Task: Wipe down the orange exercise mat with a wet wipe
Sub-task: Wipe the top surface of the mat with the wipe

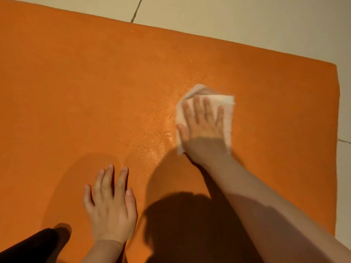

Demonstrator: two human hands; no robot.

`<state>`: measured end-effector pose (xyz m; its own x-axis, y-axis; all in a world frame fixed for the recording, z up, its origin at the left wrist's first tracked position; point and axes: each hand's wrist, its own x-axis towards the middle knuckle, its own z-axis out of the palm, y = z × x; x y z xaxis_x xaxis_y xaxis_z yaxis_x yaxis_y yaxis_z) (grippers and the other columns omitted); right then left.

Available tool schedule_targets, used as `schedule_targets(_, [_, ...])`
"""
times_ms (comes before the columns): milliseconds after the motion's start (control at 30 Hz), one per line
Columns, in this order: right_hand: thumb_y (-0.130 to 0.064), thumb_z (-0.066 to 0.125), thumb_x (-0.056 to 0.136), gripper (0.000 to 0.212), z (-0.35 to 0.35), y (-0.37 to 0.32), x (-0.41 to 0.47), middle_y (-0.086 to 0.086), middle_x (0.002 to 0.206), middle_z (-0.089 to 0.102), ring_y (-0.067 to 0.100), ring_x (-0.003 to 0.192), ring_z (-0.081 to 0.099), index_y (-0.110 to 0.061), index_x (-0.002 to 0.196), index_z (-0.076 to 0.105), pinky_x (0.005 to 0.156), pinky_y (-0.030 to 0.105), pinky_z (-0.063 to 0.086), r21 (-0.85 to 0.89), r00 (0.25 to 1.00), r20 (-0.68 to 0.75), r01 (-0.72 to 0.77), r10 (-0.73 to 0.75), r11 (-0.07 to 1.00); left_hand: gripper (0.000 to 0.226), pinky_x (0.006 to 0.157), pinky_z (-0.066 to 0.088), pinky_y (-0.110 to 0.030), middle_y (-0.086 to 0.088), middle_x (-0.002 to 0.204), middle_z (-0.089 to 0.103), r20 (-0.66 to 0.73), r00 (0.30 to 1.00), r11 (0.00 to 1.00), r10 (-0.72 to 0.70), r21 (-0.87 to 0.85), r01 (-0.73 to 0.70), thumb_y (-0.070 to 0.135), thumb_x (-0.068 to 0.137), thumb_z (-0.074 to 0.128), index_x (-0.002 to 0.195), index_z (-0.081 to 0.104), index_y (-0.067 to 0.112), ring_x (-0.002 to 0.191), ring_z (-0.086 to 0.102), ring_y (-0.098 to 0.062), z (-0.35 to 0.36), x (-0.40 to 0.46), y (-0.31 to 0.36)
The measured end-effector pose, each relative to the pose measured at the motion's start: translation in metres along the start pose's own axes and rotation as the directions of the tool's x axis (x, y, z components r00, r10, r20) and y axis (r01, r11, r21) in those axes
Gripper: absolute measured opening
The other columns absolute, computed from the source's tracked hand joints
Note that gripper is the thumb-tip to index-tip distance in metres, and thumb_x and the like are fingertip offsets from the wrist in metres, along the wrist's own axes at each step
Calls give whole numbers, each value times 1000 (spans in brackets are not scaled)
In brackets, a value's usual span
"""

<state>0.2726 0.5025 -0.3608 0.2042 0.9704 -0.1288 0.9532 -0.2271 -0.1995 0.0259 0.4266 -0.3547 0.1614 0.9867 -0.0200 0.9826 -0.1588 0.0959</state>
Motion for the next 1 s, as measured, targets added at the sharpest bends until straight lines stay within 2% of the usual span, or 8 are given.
schedule_targets(67, [-48, 27, 97, 61, 4, -30, 12, 9, 157, 33, 29, 147, 25, -22, 150, 37, 117, 54, 6, 29, 987, 8, 160, -160, 987, 53, 114, 14, -54, -17, 149, 41, 11, 1000, 1000, -7, 14, 7, 32, 94, 30, 140, 50, 14, 140, 32, -34, 0, 1, 0])
schedule_targets(167, [-54, 24, 102, 59, -2, -35, 36, 1, 165, 10, 21, 152, 5, -31, 156, 16, 119, 47, -8, 24, 967, 91, 238, -239, 971, 53, 115, 13, -52, -17, 149, 41, 23, 1000, 999, -12, 32, 12, 32, 93, 31, 140, 49, 15, 140, 32, -34, 0, 0, -1])
schedule_targets(333, [-61, 15, 100, 64, -31, 57, 78, 0, 165, -8, 19, 151, -10, -33, 157, 1, 119, 48, -12, -15, 994, 49, -99, 100, 995, 52, 115, 13, -53, -18, 148, 41, 32, 999, 1000, 2, 24, -3, 33, 92, 31, 141, 41, 19, 139, 32, -35, -1, 1, 0])
schedule_targets(533, [-56, 15, 101, 67, -42, 98, 116, 8, 165, -7, 28, 151, -10, -22, 158, 4, 117, 59, -8, 31, 876, 9, -483, 483, 875, 52, 114, 14, -54, -19, 148, 41, 36, 999, 1000, 15, 11, -15, 33, 92, 32, 141, 40, 19, 139, 32, -36, -2, 0, 0])
schedule_targets(667, [-55, 13, 102, 63, -37, 43, 142, 6, 164, -10, 30, 150, -14, -29, 157, 0, 115, 59, -14, 13, 987, 61, -150, 149, 989, 52, 112, 18, -57, -19, 147, 41, 18, 999, 999, 33, 26, -34, 33, 91, 33, 140, 41, 18, 138, 33, -37, -2, 1, 1])
schedule_targets(833, [-59, 16, 101, 62, -44, 34, 156, 0, 165, -8, 22, 151, -11, -34, 157, 2, 117, 51, -13, -4, 975, 148, 166, -163, 986, 52, 111, 19, -58, -21, 147, 42, 5, 999, 999, 32, 28, -32, 32, 92, 33, 140, 42, 17, 138, 33, -37, -3, 0, 5])
schedule_targets(900, [-61, 16, 101, 63, -52, 68, 152, -1, 165, -6, 20, 151, -8, -34, 156, 3, 118, 48, -11, -28, 981, 128, 150, -146, 988, 52, 112, 19, -58, -21, 146, 42, 6, 999, 999, 37, 23, -37, 32, 91, 33, 141, 41, 17, 137, 33, -38, -4, 0, 5])
schedule_targets(1000, [-61, 15, 100, 65, -63, 126, 131, 1, 165, -3, 21, 151, -6, -32, 157, 5, 120, 47, -7, -11, 990, 54, -130, 130, 991, 53, 112, 18, -58, -21, 146, 42, 13, 999, 999, 40, 27, -41, 31, 90, 34, 141, 41, 17, 137, 34, -38, -4, 0, 4])
